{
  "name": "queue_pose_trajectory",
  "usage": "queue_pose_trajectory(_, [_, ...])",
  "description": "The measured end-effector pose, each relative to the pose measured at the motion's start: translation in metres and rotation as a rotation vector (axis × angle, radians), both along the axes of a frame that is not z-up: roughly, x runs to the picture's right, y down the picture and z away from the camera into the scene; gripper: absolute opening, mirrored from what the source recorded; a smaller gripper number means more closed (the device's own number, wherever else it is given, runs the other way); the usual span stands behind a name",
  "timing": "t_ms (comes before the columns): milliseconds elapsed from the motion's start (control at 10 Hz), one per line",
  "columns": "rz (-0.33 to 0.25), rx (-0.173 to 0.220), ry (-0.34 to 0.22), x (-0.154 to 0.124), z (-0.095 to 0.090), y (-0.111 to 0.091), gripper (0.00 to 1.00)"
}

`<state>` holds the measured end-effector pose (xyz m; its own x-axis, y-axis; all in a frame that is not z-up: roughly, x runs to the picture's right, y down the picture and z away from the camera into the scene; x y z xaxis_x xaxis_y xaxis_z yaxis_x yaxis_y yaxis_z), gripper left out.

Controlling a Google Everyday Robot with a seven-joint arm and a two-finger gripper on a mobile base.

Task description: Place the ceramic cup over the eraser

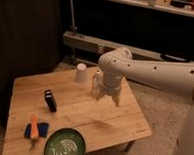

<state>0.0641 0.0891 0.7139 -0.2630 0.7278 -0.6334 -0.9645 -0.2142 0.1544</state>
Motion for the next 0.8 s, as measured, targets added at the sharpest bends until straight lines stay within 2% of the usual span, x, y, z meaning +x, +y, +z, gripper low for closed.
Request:
queue_pose_trajectory(400, [-0.004, 0.007, 0.001, 0.001, -0.002, -0.001, 0.65])
queue_pose_trajectory(700, [0.002, 0.083, -0.002, 0.020, -0.004, -0.027, 0.65])
queue_pose_trajectory(800, [0.018, 0.126, -0.014, 0.035, -0.001, -0.048, 0.65])
